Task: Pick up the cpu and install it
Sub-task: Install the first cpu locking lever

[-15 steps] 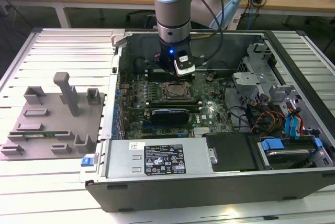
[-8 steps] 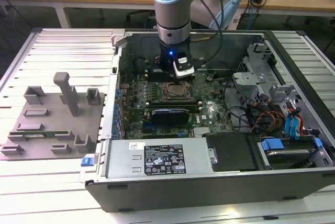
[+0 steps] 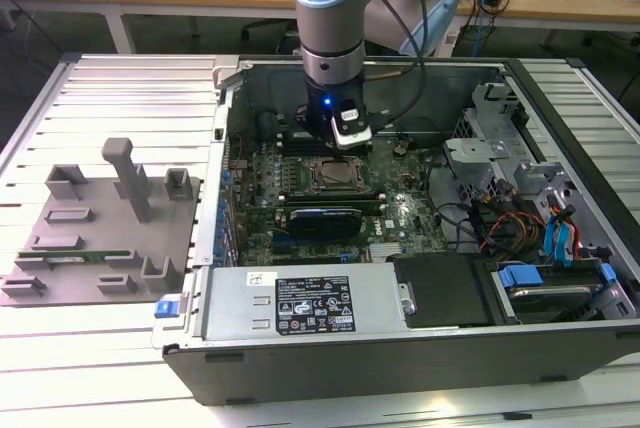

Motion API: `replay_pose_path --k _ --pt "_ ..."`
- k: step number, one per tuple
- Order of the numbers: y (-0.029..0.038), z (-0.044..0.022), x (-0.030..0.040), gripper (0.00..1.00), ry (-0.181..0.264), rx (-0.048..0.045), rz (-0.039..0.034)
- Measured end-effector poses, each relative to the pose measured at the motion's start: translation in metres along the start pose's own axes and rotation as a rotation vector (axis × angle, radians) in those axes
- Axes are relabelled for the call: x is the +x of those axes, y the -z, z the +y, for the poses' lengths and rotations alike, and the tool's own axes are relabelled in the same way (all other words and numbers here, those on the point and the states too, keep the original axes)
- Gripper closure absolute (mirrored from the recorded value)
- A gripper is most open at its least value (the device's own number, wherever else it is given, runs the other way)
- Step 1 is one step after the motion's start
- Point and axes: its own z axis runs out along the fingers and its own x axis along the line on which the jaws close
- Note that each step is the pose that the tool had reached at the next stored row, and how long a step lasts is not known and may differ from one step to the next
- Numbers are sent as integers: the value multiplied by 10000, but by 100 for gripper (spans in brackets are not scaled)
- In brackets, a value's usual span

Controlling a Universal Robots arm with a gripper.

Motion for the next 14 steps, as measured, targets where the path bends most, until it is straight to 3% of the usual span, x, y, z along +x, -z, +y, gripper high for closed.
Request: replay_pose_path --k 5,6,8,10,12,14 --pt "17 19 -31 89 -2 -8 -4" --pt "88 30 -38 89 -2 2 2" --pt "141 38 -44 89 5 44 -12" --pt "165 43 -47 89 39 258 -87" --pt "181 38 -50 89 135 875 -302" --pt "184 14 -59 89 166 1068 -369"
